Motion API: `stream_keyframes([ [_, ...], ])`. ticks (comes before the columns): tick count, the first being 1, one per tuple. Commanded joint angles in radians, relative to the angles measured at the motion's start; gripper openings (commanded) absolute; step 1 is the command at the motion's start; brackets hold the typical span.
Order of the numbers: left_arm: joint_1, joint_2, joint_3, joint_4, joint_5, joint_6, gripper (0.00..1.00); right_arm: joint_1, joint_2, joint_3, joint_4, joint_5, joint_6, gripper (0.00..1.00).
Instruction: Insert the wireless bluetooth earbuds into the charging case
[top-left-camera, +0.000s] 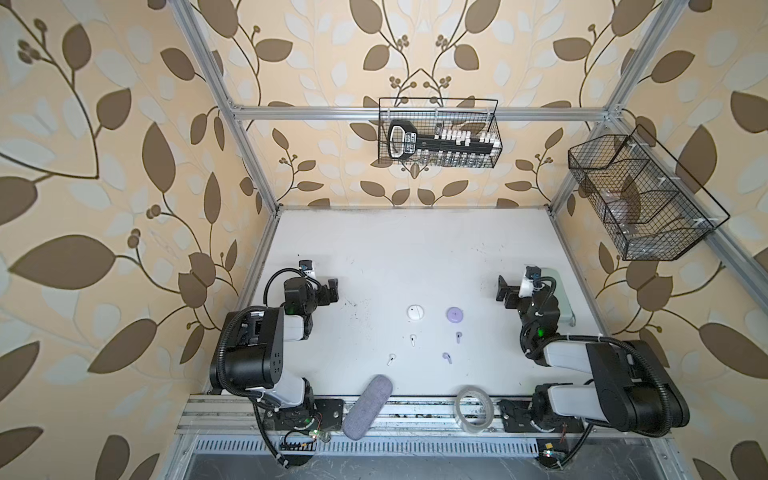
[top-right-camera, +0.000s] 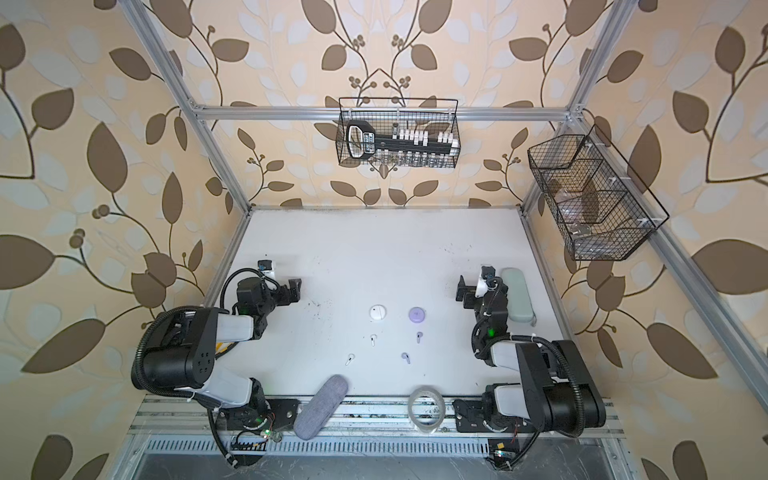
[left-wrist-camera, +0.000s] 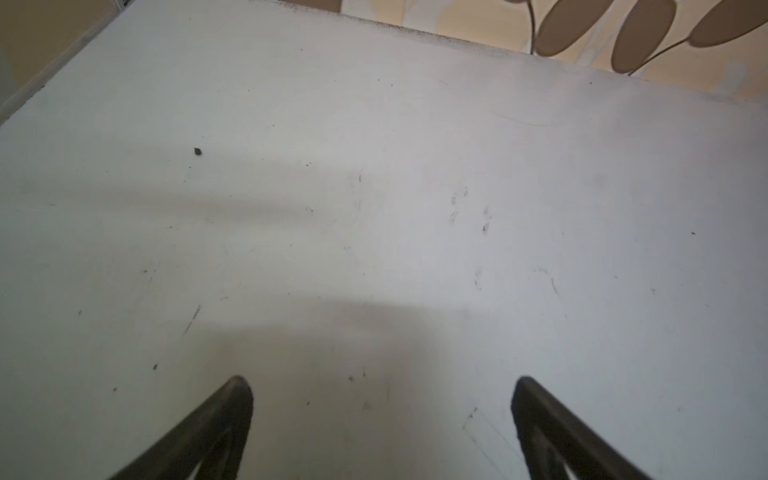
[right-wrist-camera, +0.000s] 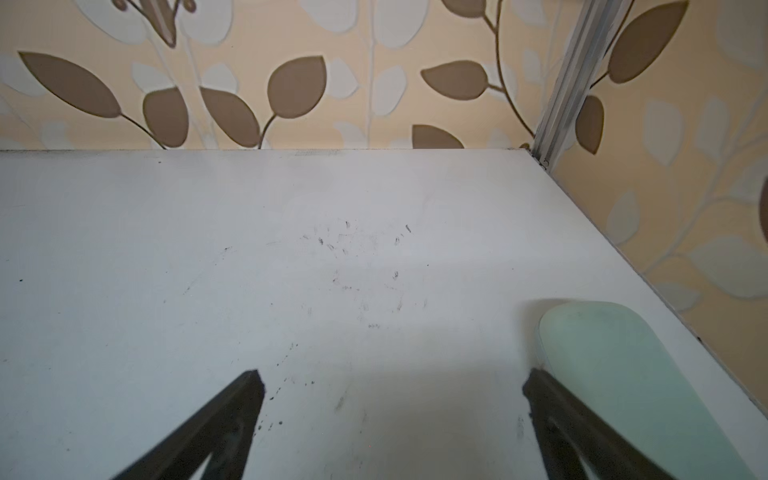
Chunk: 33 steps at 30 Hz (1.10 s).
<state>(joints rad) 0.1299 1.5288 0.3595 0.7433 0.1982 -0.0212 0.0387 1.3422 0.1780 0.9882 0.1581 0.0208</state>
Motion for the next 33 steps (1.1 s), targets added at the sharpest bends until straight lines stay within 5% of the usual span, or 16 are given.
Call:
stream_keyframes([
  [1,-0.007,-0.029,0.019,0.019,-0.009,0.013,0.99,-0.003,0.000,0.002,0.020,-0.022,-0.016,1.00],
  [33,-0.008,-0.029,0.018,0.019,-0.009,0.014,0.99,0.001,0.000,0.003,0.018,-0.016,-0.019,1.00],
])
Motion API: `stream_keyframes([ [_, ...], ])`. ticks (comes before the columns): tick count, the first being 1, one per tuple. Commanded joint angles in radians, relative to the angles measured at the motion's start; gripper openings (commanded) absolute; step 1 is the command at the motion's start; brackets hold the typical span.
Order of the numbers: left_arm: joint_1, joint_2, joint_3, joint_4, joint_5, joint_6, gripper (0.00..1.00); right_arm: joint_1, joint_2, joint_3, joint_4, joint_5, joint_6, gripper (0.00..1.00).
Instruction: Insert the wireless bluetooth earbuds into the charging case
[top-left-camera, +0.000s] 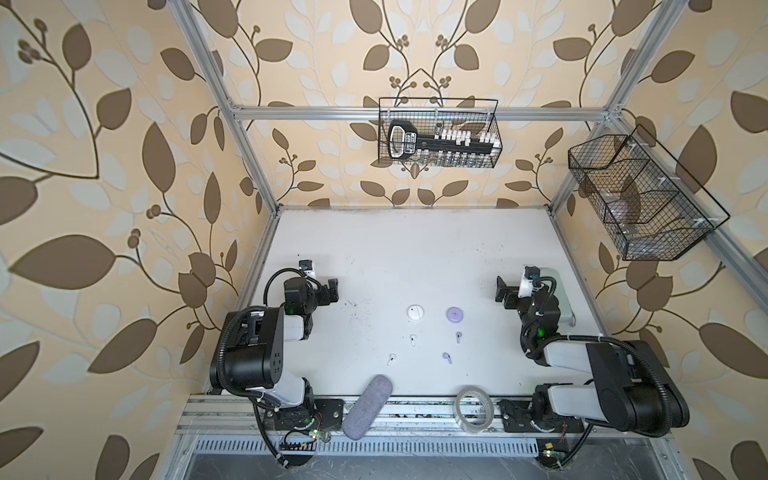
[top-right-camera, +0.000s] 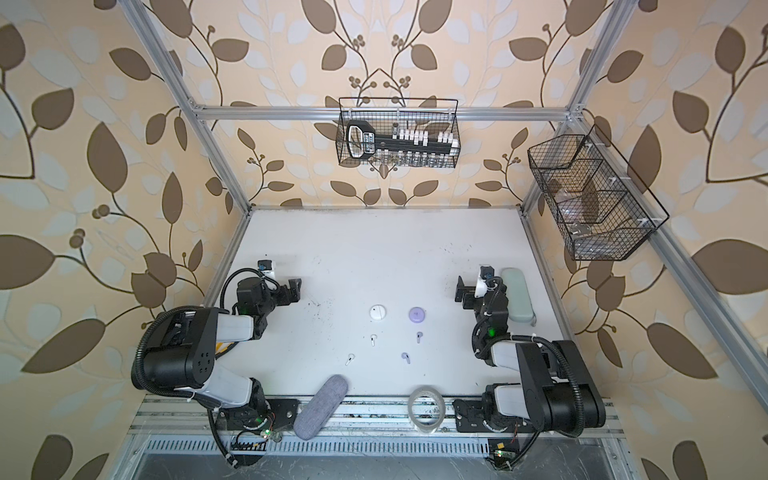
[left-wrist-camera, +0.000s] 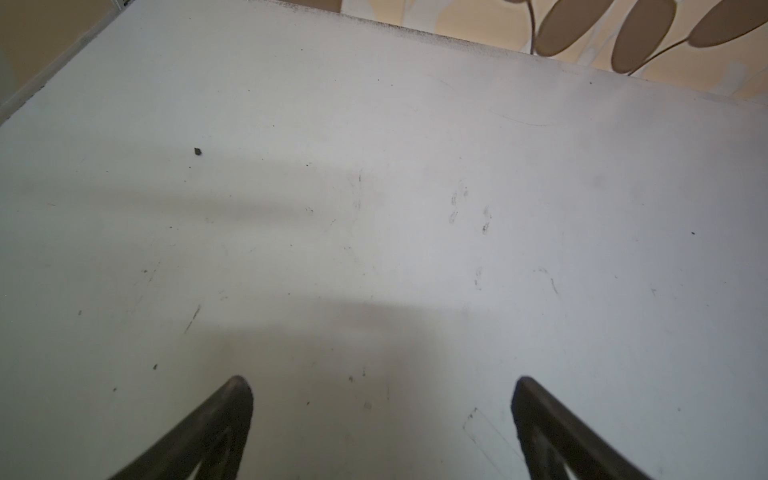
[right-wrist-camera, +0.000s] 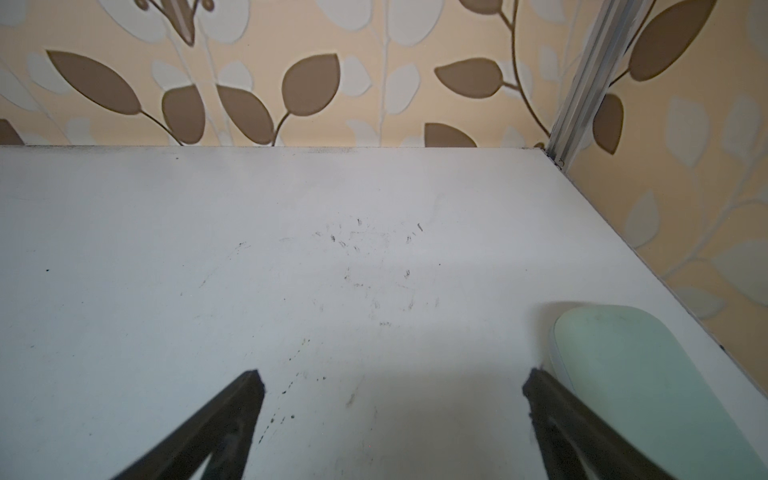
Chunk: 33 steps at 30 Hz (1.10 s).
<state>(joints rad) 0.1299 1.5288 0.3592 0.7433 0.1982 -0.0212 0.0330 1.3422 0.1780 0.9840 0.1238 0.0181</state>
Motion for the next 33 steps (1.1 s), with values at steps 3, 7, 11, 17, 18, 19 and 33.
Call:
stream_keyframes([
  [3,-0.007,-0.029,0.018,0.019,-0.009,0.014,0.99,0.007,-0.001,0.003,0.022,0.018,-0.016,1.00],
  [7,-0.008,-0.029,0.019,0.019,-0.009,0.013,0.99,0.006,-0.001,0.002,0.023,0.018,-0.017,1.00],
  [11,-0.008,-0.029,0.021,0.019,-0.009,0.014,0.99,0.010,0.000,0.000,0.027,0.026,-0.017,1.00],
  [17,-0.008,-0.039,0.009,0.033,-0.008,0.012,0.99,0.008,-0.003,-0.001,0.026,0.023,-0.015,1.00],
  [18,-0.007,-0.046,0.008,0.030,-0.020,0.008,0.99,0.006,-0.003,-0.001,0.027,0.021,-0.013,1.00],
  [19,-0.007,-0.053,0.011,0.020,-0.036,0.000,0.99,0.004,-0.005,0.007,0.012,0.026,-0.009,1.00],
  [33,-0.007,-0.269,0.232,-0.506,-0.244,-0.063,0.99,0.073,-0.293,0.194,-0.550,0.324,0.219,1.00],
])
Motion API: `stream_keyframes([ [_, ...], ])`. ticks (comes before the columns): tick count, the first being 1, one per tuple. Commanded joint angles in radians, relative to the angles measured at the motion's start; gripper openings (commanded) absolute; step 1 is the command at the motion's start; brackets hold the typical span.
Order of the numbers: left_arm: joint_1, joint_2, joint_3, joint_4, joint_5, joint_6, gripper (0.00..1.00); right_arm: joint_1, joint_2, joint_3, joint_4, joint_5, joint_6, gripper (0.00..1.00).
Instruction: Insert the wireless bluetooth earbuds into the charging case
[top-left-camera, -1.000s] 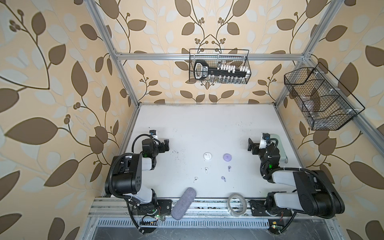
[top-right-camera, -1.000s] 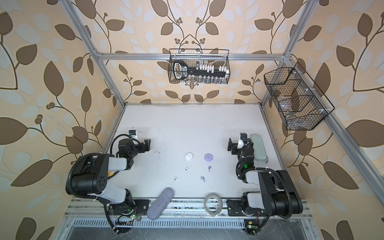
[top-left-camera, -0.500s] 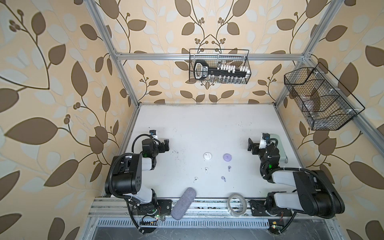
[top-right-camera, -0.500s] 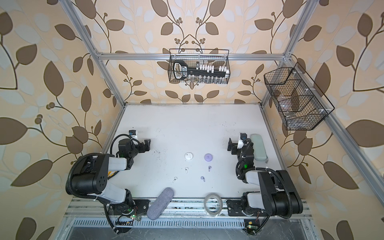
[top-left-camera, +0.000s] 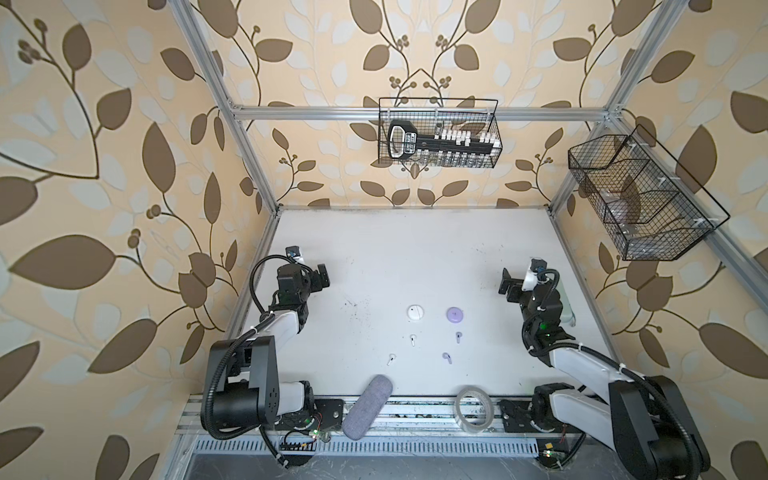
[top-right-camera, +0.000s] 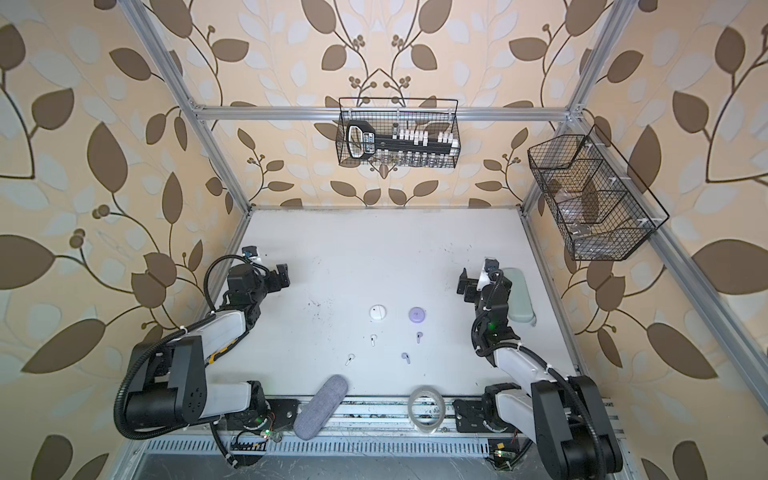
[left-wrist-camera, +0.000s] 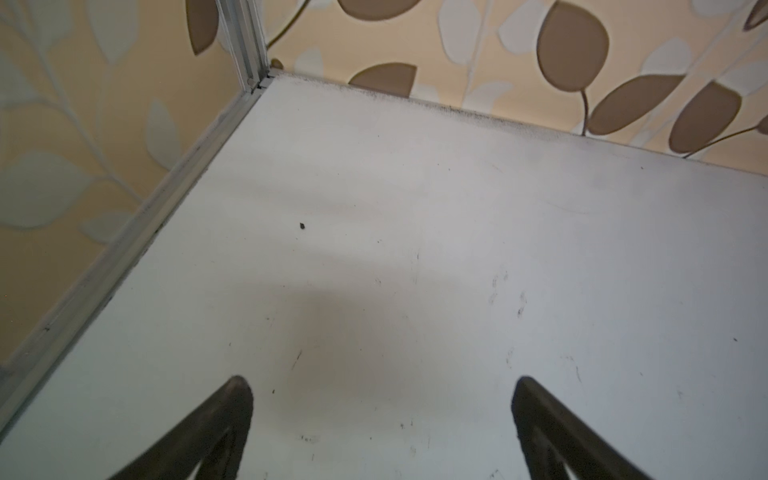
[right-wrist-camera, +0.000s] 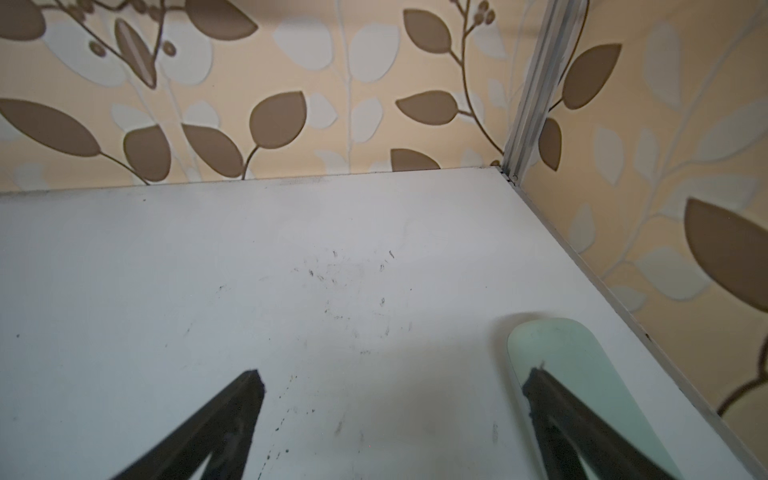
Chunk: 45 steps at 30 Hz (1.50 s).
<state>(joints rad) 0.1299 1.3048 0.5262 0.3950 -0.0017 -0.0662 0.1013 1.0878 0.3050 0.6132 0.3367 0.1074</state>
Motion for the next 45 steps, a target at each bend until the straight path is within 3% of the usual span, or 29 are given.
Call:
stream_keyframes([
  [1,-0.008,-0.058,0.113,-0.254,-0.012,-0.013,0.99,0.005,-0.046,0.103,-0.242,0.184,0.217,1.00],
  [2,-0.008,-0.071,0.156,-0.330,0.019,-0.013,0.99,0.004,-0.046,0.149,-0.336,0.266,0.327,1.00],
  [4,-0.008,-0.094,0.209,-0.415,0.073,-0.024,0.99,-0.021,-0.035,0.257,-0.534,0.287,0.454,1.00],
  [7,-0.008,-0.133,0.266,-0.514,0.206,-0.010,0.99,-0.058,-0.013,0.403,-0.749,0.196,0.478,1.00],
  [9,-0.013,-0.138,0.320,-0.603,0.316,0.021,0.99,-0.073,-0.003,0.424,-0.764,0.090,0.458,1.00],
  [13,-0.052,-0.112,0.429,-0.762,0.348,0.074,0.99,-0.059,-0.032,0.423,-0.779,-0.057,0.427,1.00],
  [18,-0.119,-0.107,0.465,-0.855,0.412,0.129,0.99,0.039,-0.080,0.458,-0.845,-0.126,0.358,0.97],
  [22,-0.206,-0.102,0.422,-0.862,0.460,0.183,0.99,0.180,-0.117,0.487,-0.894,-0.084,0.284,0.96],
  [26,-0.267,-0.085,0.399,-0.850,0.449,0.213,0.99,0.289,-0.098,0.508,-0.971,-0.151,0.251,0.96],
  [33,-0.329,-0.043,0.370,-0.799,0.448,0.226,0.99,0.464,0.001,0.455,-0.970,-0.135,0.328,0.99],
  [39,-0.407,-0.036,0.331,-0.723,0.387,0.249,0.99,0.537,0.155,0.449,-0.974,-0.101,0.374,0.91],
  [45,-0.429,-0.025,0.284,-0.667,0.404,0.248,0.99,0.574,0.239,0.441,-0.959,-0.069,0.422,0.82],
])
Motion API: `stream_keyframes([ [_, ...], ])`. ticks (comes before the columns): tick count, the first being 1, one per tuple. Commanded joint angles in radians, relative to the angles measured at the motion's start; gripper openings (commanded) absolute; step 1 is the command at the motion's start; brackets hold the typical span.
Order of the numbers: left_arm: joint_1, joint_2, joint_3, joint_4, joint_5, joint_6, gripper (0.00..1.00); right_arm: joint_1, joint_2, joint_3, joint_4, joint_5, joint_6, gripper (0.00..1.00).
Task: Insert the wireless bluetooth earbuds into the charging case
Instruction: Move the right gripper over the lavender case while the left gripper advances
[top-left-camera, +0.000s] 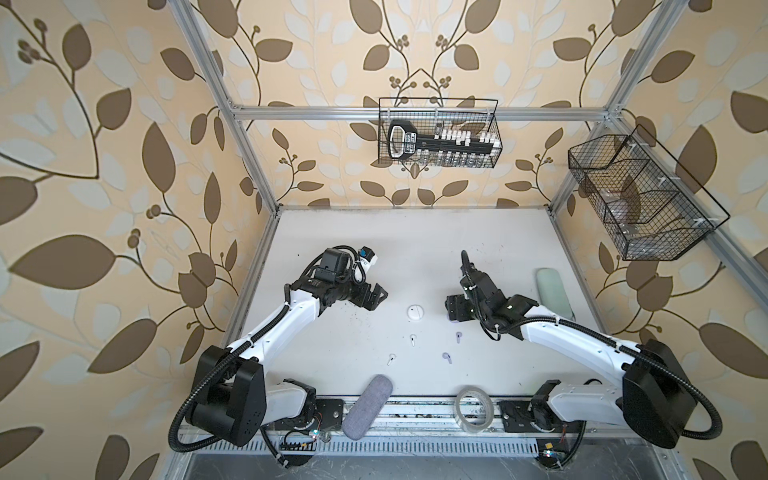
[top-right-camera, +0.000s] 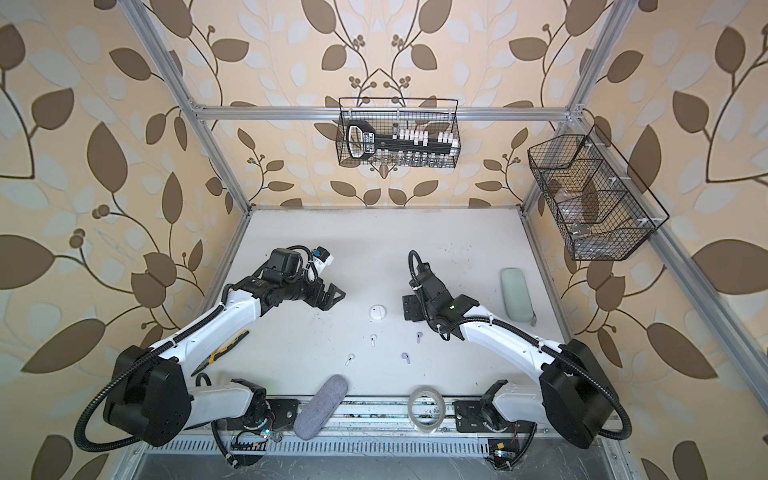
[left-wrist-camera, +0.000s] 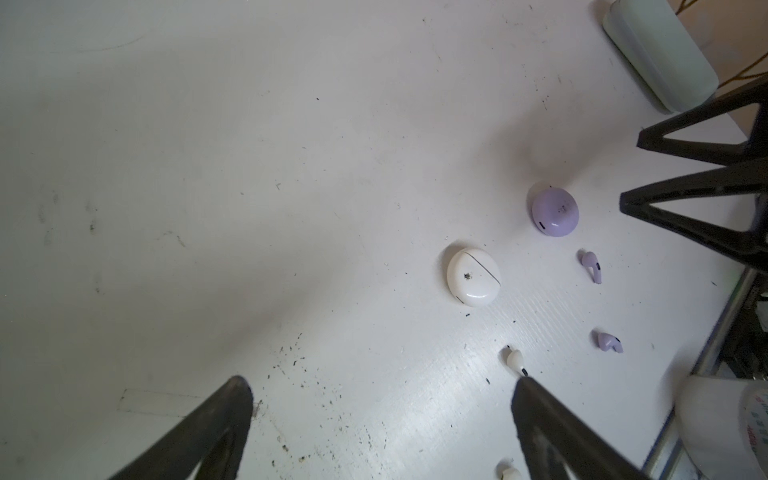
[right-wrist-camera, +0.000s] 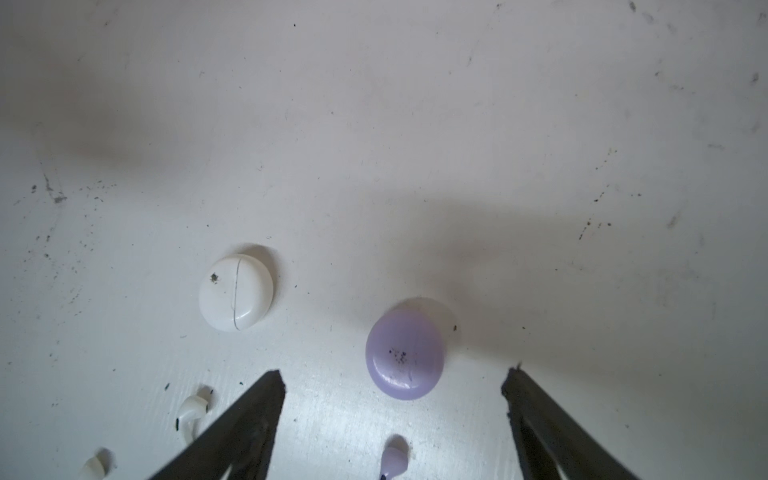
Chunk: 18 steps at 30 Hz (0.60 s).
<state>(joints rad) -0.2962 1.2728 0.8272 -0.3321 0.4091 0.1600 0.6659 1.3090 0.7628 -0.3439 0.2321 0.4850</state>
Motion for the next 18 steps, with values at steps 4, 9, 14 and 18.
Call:
stream_keyframes([
  [4,-0.003,0.014,-0.035,0.083,0.017,0.016,0.99,0.011,0.060,-0.014,0.014,0.033,0.069,0.75],
  [9,-0.003,0.014,-0.058,0.091,0.036,0.031,0.99,0.014,0.106,-0.013,0.012,0.040,0.090,0.69],
  [14,-0.003,-0.006,-0.060,0.087,0.000,0.040,0.99,0.033,0.146,-0.023,0.027,0.039,0.112,0.69],
  [18,-0.003,-0.020,-0.065,0.078,0.007,0.041,0.99,0.033,0.177,-0.024,0.043,0.039,0.126,0.70],
])
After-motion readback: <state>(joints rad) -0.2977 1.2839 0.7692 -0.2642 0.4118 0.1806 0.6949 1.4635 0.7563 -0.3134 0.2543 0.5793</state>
